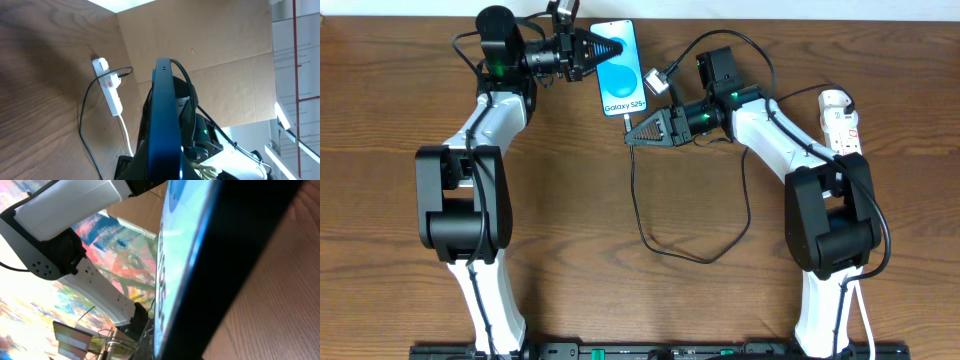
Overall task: Plug charger to phone and switch on socket
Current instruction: 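Carry the connector with the right gripper to the phone's bottom port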
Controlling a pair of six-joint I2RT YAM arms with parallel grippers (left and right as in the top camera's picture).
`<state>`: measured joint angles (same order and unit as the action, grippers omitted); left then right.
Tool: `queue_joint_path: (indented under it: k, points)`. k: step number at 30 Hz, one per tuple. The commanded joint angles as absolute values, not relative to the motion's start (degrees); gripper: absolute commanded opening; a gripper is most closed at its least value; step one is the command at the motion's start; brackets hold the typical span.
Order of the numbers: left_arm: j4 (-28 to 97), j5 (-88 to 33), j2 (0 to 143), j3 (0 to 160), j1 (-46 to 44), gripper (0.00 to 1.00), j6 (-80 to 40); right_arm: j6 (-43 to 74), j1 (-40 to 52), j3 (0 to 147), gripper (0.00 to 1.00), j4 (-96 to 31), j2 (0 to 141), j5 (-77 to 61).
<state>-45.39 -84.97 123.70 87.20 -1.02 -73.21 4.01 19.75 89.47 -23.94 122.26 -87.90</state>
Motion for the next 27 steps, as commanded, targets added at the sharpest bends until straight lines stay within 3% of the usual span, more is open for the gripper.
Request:
queue_joint_path:
  k: [1,27]
  points:
    - [-46.0,-86.0,121.6,87.5,-1.4,0.07,-72.2,7.0,20.2,89.4,0.01,-21.7,122.3,-89.5]
    - [-46.0,-86.0,121.6,87.5,-2.1,0.08,-72.7,21.7,19.8,89.4,0.01,-10.0,122.3,-88.4]
